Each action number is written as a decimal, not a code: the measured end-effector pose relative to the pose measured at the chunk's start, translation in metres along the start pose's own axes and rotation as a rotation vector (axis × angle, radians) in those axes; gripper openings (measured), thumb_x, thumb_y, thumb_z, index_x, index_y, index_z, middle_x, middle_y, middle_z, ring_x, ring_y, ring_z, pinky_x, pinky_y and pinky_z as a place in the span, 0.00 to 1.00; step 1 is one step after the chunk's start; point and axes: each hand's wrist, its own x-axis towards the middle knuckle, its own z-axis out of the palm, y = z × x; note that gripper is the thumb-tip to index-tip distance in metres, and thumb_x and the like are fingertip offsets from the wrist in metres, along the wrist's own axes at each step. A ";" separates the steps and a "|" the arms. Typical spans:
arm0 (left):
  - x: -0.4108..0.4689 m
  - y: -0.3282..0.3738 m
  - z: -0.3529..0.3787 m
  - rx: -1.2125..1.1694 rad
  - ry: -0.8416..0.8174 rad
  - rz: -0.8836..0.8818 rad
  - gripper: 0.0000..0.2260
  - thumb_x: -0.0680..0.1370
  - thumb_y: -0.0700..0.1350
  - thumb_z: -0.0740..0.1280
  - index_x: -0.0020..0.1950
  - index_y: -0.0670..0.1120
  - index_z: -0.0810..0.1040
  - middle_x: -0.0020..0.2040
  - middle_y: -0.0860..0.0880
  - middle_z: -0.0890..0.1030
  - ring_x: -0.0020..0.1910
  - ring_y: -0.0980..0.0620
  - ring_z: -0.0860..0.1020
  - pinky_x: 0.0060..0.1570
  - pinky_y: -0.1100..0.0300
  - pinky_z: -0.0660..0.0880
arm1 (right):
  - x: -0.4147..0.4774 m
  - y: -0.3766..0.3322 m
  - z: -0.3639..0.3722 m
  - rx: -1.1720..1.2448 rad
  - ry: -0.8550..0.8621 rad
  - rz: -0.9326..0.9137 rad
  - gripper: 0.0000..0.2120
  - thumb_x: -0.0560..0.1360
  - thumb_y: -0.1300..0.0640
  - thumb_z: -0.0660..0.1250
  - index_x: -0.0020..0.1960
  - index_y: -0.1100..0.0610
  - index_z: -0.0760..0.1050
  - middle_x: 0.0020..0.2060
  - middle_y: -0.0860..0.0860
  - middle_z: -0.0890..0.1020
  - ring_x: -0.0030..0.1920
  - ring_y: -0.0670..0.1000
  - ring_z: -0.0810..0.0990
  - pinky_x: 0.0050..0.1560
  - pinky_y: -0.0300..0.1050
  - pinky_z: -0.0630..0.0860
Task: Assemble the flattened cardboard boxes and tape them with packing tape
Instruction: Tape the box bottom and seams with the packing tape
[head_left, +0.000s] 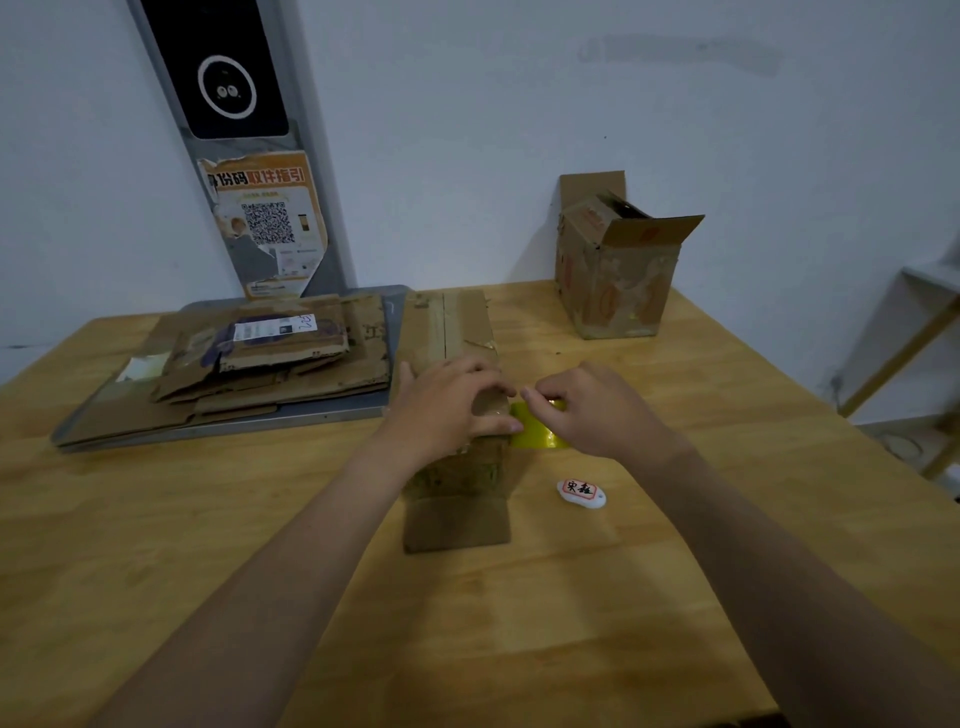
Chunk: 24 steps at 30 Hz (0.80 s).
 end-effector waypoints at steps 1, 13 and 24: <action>-0.001 -0.002 0.000 -0.009 0.003 0.007 0.23 0.71 0.72 0.67 0.64 0.66 0.77 0.72 0.63 0.72 0.71 0.55 0.70 0.68 0.27 0.59 | 0.000 0.000 0.001 0.005 0.001 0.001 0.23 0.82 0.53 0.66 0.28 0.47 0.71 0.20 0.45 0.61 0.27 0.53 0.63 0.33 0.47 0.59; -0.013 -0.034 -0.018 -0.292 -0.012 -0.015 0.30 0.65 0.60 0.81 0.67 0.63 0.80 0.66 0.70 0.77 0.68 0.65 0.74 0.71 0.52 0.72 | -0.003 0.002 0.004 -0.035 0.005 -0.008 0.24 0.83 0.50 0.62 0.29 0.51 0.64 0.21 0.49 0.63 0.27 0.53 0.63 0.31 0.52 0.64; -0.038 -0.084 -0.017 -0.654 -0.181 0.046 0.29 0.71 0.42 0.80 0.68 0.64 0.79 0.72 0.67 0.72 0.77 0.69 0.59 0.78 0.52 0.55 | -0.005 0.011 0.012 0.120 0.039 -0.016 0.25 0.83 0.53 0.61 0.28 0.50 0.61 0.21 0.48 0.62 0.24 0.50 0.62 0.29 0.52 0.62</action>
